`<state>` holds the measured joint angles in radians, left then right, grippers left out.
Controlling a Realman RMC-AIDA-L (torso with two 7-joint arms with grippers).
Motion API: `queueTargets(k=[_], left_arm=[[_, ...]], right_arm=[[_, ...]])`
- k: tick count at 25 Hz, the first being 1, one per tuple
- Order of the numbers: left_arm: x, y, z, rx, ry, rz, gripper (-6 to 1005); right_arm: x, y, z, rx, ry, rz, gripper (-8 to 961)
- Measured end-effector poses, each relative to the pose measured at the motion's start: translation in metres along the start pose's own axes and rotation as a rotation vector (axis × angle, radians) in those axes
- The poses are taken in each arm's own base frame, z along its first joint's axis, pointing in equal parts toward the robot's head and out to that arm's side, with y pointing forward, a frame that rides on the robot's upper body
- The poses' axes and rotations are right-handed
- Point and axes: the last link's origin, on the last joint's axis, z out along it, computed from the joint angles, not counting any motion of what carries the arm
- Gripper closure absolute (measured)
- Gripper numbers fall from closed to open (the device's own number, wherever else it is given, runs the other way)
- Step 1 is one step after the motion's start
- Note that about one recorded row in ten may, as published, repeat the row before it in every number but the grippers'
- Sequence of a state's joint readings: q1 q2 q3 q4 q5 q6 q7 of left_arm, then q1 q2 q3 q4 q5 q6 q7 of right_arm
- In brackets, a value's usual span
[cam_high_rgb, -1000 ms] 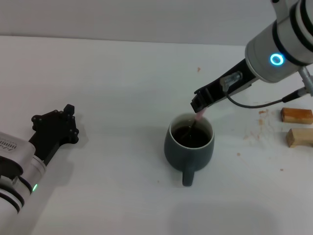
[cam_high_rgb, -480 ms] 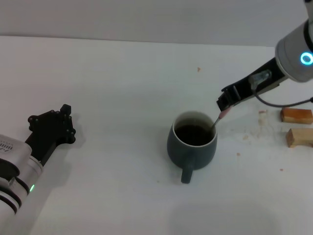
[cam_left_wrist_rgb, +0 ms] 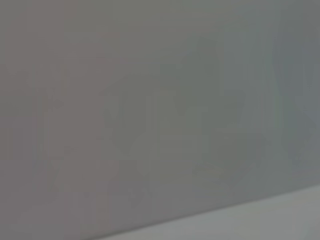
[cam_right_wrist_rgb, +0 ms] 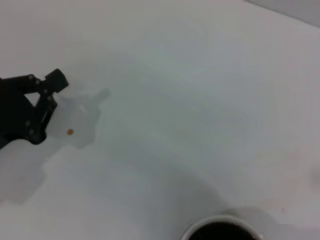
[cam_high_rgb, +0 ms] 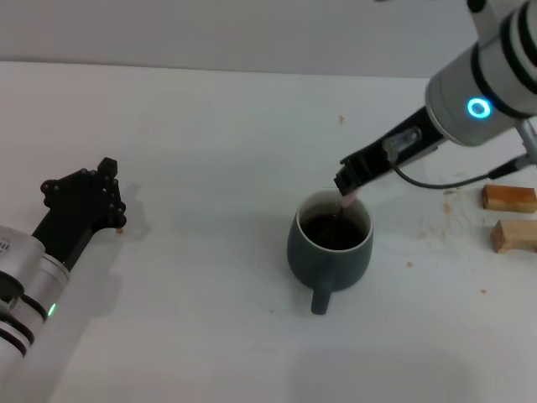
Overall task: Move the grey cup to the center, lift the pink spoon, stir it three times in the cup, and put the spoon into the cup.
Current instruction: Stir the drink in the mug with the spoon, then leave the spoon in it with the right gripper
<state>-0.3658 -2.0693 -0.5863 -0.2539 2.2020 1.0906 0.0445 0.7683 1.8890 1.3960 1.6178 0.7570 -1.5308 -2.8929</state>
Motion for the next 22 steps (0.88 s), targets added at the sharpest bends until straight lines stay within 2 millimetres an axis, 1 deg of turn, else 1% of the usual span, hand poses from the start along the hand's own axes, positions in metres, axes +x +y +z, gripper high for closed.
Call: queueTargets(k=[3,6,10,12,16,22], left_arm=[[0.002,-0.002,0.000,0.008,0.014,-0.002,1001],[0.003,-0.003,0.000,0.017,0.024,-0.004,1001],[0.003,-0.004,-0.001,0.022,0.022,-0.004,1001],[0.002,-0.005,-0.002,0.023,0.021,-0.003,1001],[0.002,-0.005,-0.002,0.024,0.020,-0.002,1001],[0.003,-0.005,-0.001,0.021,0.023,-0.001,1001]], right_arm=[[-0.006,-0.005,0.003,0.035,-0.001,-0.002,885],[-0.008,-0.014,0.002,0.064,-0.008,0.004,885],[-0.001,-0.026,-0.001,0.078,-0.008,0.035,885],[0.005,-0.028,-0.001,0.070,-0.005,0.046,885],[0.009,-0.021,-0.001,0.040,-0.008,0.045,886],[0.003,-0.004,0.000,-0.003,-0.016,0.014,885]])
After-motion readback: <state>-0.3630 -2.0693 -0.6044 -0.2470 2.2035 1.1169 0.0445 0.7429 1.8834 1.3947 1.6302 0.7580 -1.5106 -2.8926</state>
